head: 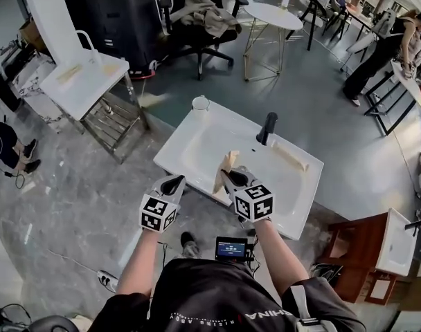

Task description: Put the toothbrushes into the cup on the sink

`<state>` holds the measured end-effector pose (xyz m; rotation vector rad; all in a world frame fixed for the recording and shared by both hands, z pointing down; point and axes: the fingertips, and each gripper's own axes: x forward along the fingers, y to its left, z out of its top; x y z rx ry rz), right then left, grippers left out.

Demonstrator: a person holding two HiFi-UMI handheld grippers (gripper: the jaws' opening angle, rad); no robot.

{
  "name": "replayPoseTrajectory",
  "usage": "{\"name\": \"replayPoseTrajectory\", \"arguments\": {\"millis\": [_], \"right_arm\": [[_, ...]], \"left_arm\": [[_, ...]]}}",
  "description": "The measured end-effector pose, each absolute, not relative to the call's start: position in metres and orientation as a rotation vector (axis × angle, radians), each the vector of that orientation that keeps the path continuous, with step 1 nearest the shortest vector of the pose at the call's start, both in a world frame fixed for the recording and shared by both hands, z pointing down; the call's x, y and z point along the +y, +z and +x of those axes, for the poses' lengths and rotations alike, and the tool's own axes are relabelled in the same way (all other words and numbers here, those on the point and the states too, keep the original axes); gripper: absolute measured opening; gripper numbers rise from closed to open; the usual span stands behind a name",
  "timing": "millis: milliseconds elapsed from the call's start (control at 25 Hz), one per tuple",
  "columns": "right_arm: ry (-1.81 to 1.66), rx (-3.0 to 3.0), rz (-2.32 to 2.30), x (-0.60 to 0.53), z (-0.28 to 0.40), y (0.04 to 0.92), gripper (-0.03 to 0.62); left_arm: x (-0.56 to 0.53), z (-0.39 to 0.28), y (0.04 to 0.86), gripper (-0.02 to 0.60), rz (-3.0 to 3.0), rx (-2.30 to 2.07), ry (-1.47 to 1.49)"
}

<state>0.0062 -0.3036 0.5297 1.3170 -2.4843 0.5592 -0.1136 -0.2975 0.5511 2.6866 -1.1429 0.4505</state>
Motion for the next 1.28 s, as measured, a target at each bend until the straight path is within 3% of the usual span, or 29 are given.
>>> {"name": "replayPoseTrajectory", "arguments": {"millis": [400, 1280], "right_arm": [[0.576, -2.433, 1.391, -0.353, -0.023, 0.535, 0.035], [0.512, -2.51, 1.282, -0.406, -0.008, 0.517, 0.035]], "left_arm": [[-0.36, -0.14, 0.557, 0.011, 2.715, -1.05, 0.446], [-0.394, -0.112, 0.546, 0.011, 2.684, -1.119, 0.434]]}}
